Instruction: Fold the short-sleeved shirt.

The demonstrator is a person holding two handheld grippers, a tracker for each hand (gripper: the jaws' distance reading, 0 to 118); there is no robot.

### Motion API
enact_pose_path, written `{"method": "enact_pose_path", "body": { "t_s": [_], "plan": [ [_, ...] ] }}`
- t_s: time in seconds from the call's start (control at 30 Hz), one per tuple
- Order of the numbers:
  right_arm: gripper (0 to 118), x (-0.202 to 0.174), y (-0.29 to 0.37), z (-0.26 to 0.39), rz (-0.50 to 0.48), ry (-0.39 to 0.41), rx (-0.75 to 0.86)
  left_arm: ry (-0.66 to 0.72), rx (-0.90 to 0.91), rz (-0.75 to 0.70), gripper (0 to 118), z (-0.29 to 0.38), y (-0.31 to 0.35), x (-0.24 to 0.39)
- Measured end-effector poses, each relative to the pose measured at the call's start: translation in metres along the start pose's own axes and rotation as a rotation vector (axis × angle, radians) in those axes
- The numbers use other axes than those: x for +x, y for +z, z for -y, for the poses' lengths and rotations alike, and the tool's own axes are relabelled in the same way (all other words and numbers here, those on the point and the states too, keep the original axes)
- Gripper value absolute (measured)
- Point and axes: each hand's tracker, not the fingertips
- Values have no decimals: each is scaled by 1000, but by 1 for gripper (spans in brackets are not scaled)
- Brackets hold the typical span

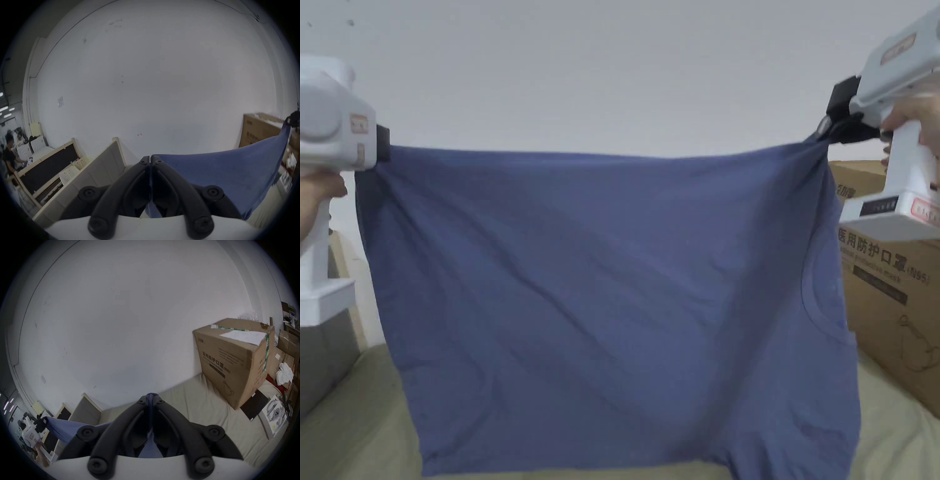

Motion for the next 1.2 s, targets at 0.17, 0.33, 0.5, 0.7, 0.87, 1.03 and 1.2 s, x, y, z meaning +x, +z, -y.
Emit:
{"method": "enact_pose_path", "body": {
  "t_s": [0.17, 0.33, 0.5, 0.7, 0.87, 1.03, 1.2],
  "plan": [
    [4, -35, 4, -47, -57, -58, 99, 11, 52, -38, 0, -35, -14, -16],
    [4, -66, 11, -43, -40, 85, 137, -14, 138, -92, 0, -49, -17, -22],
    [4, -40, -32, -2, -24, 46, 29, -28, 68, -89, 0, -2, -45, -14],
    [4, 17, -113, 98, 60, 47, -172, -50, -135, -71, 0, 115, -109, 16],
    [4, 74, -186, 206, 176, 20, -380, -65, -384, -24, 0, 239, -158, 48],
    [4, 126, -232, 312, 303, 22, -510, -39, -601, -15, 0, 361, -180, 67],
    [4, 168, -259, 374, 322, -23, -622, -49, -753, -31, 0, 438, -184, 71]
  ]
}}
